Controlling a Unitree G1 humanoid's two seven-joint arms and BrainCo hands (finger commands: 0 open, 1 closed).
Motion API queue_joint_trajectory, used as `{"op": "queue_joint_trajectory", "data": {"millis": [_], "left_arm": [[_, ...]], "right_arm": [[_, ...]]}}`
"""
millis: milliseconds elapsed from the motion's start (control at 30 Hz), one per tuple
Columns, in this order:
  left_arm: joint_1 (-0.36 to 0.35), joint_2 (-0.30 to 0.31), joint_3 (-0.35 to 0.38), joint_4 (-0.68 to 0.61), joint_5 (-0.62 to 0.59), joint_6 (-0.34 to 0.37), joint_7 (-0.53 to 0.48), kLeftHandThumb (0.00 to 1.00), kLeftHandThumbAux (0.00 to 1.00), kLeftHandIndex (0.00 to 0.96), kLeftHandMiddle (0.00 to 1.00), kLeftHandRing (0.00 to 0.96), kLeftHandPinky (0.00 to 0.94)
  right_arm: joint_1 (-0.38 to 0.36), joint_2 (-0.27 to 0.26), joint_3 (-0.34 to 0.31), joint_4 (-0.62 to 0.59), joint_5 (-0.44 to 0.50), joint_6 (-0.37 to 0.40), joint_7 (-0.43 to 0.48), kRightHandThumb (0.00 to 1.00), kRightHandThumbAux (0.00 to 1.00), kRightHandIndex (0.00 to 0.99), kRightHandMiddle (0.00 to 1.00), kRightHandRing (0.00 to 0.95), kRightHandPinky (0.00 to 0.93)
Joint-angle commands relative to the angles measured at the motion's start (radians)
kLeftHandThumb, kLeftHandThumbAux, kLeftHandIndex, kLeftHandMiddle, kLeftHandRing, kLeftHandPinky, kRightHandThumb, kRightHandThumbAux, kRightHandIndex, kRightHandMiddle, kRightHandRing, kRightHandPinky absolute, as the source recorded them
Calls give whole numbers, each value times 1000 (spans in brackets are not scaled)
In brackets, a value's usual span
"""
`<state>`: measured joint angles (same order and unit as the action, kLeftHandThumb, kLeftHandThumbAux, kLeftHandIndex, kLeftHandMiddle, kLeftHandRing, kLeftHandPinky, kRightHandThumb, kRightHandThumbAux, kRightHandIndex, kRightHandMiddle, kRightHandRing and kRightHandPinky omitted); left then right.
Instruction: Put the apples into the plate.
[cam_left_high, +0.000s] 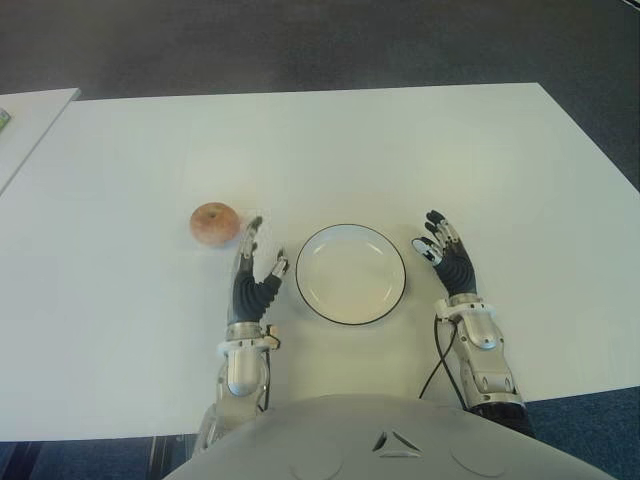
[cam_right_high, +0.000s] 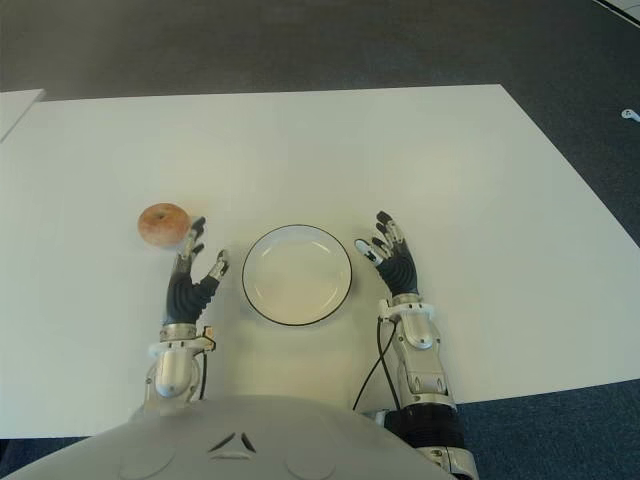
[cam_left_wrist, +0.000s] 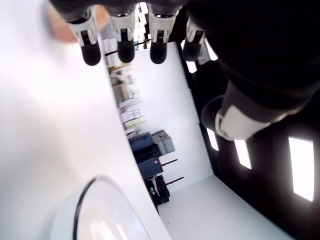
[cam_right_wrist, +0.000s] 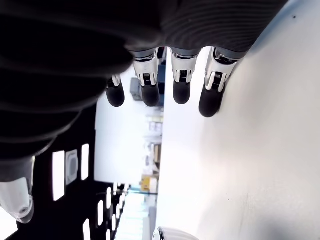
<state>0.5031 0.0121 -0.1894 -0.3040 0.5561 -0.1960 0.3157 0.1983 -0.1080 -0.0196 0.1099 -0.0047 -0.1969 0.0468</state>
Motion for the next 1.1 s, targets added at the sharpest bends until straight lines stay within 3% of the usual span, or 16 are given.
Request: {"op": "queue_joint_trajectory", "data": {"millis": [33, 167, 367, 600, 867, 1100], "left_arm": [[-114, 174, 110, -96, 382, 36, 112, 242, 472, 80, 72, 52, 81], [-159, 246, 164, -105, 432, 49, 92, 295, 425, 105, 90, 70, 96], [-241, 392, 216, -177, 637, 116, -68, 291, 374, 115, 66, 44, 48], [-358, 541, 236, -87, 661, 116, -183, 284, 333, 101, 24, 8, 13], [-492, 667, 181, 81, 643, 62, -206, 263, 293, 85, 1, 0, 0], [-567, 725, 118, 176, 642, 31, -235, 273, 265, 76, 0, 0, 0]], "right_arm": [[17, 5, 14, 88, -42, 107, -26, 60, 576, 0, 0, 0, 0], [9, 6, 15, 103, -47, 104, -35, 54, 597, 0, 0, 0, 0], [-7, 14, 18, 129, -62, 98, -52, 52, 616, 0, 0, 0, 0], [-15, 20, 17, 148, -67, 90, -61, 62, 628, 0, 0, 0, 0], [-26, 26, 19, 175, -70, 85, -61, 79, 625, 0, 0, 0, 0], [-29, 29, 22, 184, -73, 88, -63, 81, 622, 0, 0, 0, 0]]}}
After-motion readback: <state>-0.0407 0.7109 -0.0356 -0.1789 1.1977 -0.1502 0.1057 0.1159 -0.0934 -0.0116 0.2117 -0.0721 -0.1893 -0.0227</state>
